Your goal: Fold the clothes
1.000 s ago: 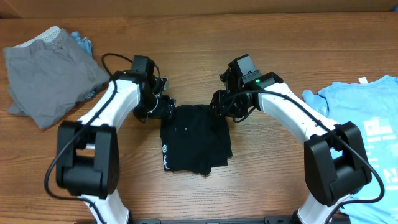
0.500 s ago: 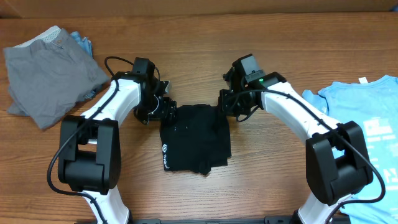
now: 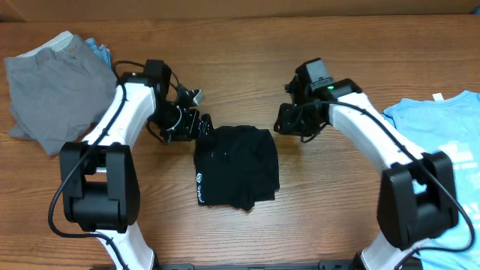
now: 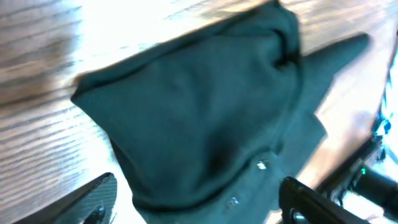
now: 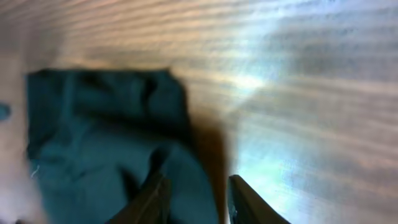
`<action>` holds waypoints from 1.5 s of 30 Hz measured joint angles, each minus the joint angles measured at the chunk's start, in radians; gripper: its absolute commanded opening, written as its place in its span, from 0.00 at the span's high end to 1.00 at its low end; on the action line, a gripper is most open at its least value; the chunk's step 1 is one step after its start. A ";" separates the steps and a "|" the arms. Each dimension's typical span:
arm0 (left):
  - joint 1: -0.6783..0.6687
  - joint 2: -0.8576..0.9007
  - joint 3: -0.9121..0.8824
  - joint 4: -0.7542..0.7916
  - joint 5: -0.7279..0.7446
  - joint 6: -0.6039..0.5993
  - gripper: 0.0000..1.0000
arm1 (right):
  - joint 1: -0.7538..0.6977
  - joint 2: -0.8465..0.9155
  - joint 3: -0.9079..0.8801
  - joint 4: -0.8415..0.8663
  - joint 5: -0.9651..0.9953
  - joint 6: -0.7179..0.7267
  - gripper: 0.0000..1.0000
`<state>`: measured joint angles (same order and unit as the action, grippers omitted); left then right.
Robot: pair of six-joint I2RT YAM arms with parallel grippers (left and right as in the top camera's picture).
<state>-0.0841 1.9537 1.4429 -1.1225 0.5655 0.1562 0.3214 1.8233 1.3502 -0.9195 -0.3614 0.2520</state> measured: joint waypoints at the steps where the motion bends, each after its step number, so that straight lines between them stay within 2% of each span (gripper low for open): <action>1: 0.000 -0.002 0.020 -0.022 0.003 0.013 0.11 | 0.002 -0.022 0.002 -0.027 -0.023 -0.006 0.77; 6: 0.000 -0.035 0.061 -0.068 0.004 0.043 0.13 | 0.053 -0.086 0.011 -0.116 -0.137 -0.002 0.84; 10: 0.000 -0.092 0.079 -0.098 0.003 0.046 0.14 | 0.109 -0.086 -0.048 -0.075 -0.190 0.063 0.90; 20: 0.000 -0.226 0.090 -0.217 -0.079 -0.053 0.11 | 0.156 -0.086 -0.367 0.185 -0.309 0.321 0.89; 23: 0.000 -0.226 0.090 -0.236 -0.090 -0.066 0.09 | 0.144 -0.086 -0.409 0.232 -0.279 0.401 0.89; 29: 0.000 -0.226 0.047 -0.222 -0.095 -0.097 0.00 | 0.058 -0.086 -0.413 0.260 -0.203 0.490 0.89; 36: 0.000 -0.226 -0.145 -0.087 -0.090 -0.183 0.00 | 0.027 -0.086 -0.407 0.244 -0.220 0.430 0.88; 45: 0.000 -0.226 -0.438 0.267 0.037 -0.359 0.00 | 0.028 -0.162 -0.343 0.239 -0.246 0.292 0.85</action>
<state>-0.0845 1.7279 1.0050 -0.8555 0.6025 -0.2024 0.3492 1.6611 1.0069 -0.6804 -0.6071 0.5442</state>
